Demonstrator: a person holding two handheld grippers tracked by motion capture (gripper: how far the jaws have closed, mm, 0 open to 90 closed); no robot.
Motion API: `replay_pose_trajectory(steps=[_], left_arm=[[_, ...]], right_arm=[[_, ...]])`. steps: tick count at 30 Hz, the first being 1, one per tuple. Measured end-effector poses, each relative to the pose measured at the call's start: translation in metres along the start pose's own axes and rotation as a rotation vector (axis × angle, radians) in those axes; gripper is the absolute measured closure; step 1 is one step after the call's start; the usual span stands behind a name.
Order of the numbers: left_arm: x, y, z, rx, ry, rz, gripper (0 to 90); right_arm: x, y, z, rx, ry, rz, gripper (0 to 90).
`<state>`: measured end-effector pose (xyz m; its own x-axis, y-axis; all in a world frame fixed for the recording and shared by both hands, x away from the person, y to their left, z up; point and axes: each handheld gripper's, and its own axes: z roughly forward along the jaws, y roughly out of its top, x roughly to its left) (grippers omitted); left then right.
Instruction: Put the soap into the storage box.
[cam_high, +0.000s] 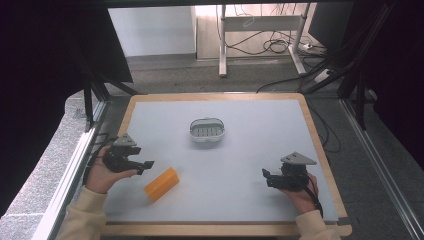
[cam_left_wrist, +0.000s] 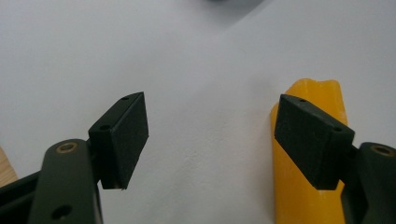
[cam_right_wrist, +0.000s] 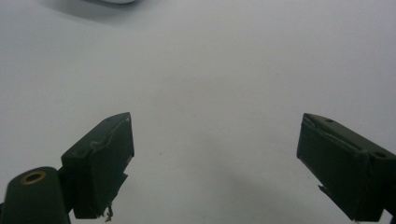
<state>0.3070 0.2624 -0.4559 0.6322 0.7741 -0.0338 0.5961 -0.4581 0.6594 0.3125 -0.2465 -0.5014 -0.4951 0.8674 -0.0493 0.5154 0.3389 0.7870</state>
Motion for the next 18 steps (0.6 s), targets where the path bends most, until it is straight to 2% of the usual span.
replay_pose_trajectory(steps=[7, 18], left_arm=[[-0.004, 0.001, -0.003, -0.013, 0.013, 0.006, 26.9], [-0.013, 0.002, -0.003, 0.006, -0.011, 0.027, 27.3]], right_arm=[[0.001, -0.002, -0.001, 0.003, 0.017, -0.010, 11.4], [0.002, -0.003, 0.000, 0.013, 0.013, -0.024, 11.9]])
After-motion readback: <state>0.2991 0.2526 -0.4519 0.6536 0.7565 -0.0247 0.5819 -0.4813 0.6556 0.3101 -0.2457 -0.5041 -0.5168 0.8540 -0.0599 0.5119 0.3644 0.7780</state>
